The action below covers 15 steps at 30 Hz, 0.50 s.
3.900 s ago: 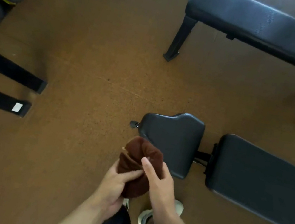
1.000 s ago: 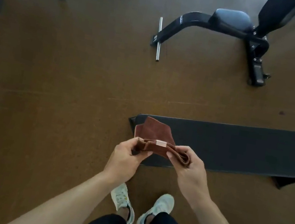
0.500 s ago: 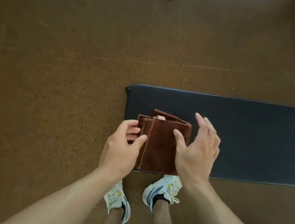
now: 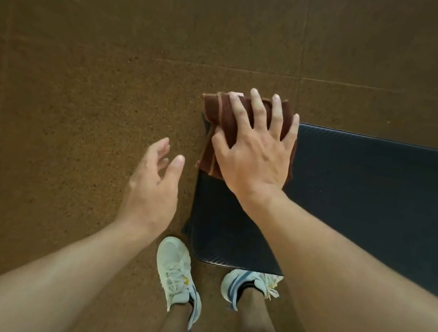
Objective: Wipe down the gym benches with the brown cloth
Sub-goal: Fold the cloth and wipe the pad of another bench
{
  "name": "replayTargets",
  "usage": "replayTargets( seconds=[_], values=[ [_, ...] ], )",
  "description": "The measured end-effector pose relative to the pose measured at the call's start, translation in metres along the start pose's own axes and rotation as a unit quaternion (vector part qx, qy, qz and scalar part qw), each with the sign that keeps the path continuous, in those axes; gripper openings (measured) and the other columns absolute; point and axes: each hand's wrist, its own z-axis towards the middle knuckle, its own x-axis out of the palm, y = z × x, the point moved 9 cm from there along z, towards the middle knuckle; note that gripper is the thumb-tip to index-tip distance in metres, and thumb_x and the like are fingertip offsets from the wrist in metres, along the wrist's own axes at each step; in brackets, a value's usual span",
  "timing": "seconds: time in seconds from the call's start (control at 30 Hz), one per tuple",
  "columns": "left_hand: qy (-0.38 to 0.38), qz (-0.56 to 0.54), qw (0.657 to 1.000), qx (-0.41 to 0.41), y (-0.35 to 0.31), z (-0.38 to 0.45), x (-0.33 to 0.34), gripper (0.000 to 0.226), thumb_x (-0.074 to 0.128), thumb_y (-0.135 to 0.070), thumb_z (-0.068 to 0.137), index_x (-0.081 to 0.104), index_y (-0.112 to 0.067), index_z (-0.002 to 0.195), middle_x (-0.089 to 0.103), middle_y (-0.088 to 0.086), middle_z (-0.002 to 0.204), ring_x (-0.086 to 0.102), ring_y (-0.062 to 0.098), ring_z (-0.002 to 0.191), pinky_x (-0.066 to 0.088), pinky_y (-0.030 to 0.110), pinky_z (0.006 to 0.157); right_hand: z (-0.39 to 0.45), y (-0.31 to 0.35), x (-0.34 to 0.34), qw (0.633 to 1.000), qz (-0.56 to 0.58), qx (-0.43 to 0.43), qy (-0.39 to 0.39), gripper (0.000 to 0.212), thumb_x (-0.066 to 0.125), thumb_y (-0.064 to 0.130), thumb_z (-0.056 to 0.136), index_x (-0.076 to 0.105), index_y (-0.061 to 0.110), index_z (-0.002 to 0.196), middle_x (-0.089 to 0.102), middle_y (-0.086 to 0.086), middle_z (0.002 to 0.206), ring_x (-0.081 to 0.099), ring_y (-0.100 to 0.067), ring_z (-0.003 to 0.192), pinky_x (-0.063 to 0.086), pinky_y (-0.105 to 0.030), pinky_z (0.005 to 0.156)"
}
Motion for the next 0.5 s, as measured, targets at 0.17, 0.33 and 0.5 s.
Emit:
replayTargets(
  seconds=[0.17, 0.33, 0.5],
  values=[
    [0.059, 0.023, 0.998, 0.001, -0.022, 0.000, 0.017, 0.052, 0.046, -0.045, 0.105, 0.035, -0.038, 0.155, 0.033, -0.012, 0.163, 0.032, 0.009, 0.148, 0.032, 0.042, 0.120, -0.150, -0.006, 0.022, 0.993, -0.004, -0.117, 0.011, 0.069, 0.056, 0.053, 0.097, 0.038, 0.035, 0.161, 0.031, 0.002, 0.171, 0.016, -0.030, 0.162, 0.024, -0.065, 0.124],
    [0.117, 0.094, 0.987, 0.058, -0.039, -0.022, 0.042, 0.058, 0.048, -0.027, 0.105, 0.028, -0.035, 0.159, 0.022, -0.016, 0.167, 0.021, 0.005, 0.152, 0.016, 0.026, 0.120, -0.084, -0.025, 0.014, 0.998, -0.008, -0.057, 0.008, 0.068, 0.042, 0.059, 0.100, 0.027, 0.041, 0.164, 0.024, 0.005, 0.173, 0.005, -0.027, 0.163, 0.010, -0.063, 0.128],
    [0.166, 0.318, 0.924, 0.131, -0.039, -0.036, 0.061, 0.115, 0.074, -0.015, 0.090, -0.016, -0.035, 0.159, -0.017, -0.016, 0.168, -0.013, 0.008, 0.155, 0.003, 0.032, 0.123, -0.012, -0.061, -0.012, 0.999, 0.012, 0.034, 0.006, 0.069, 0.033, 0.057, 0.101, 0.017, 0.040, 0.165, 0.017, 0.004, 0.175, -0.002, -0.025, 0.163, -0.002, -0.056, 0.130]
  ],
)
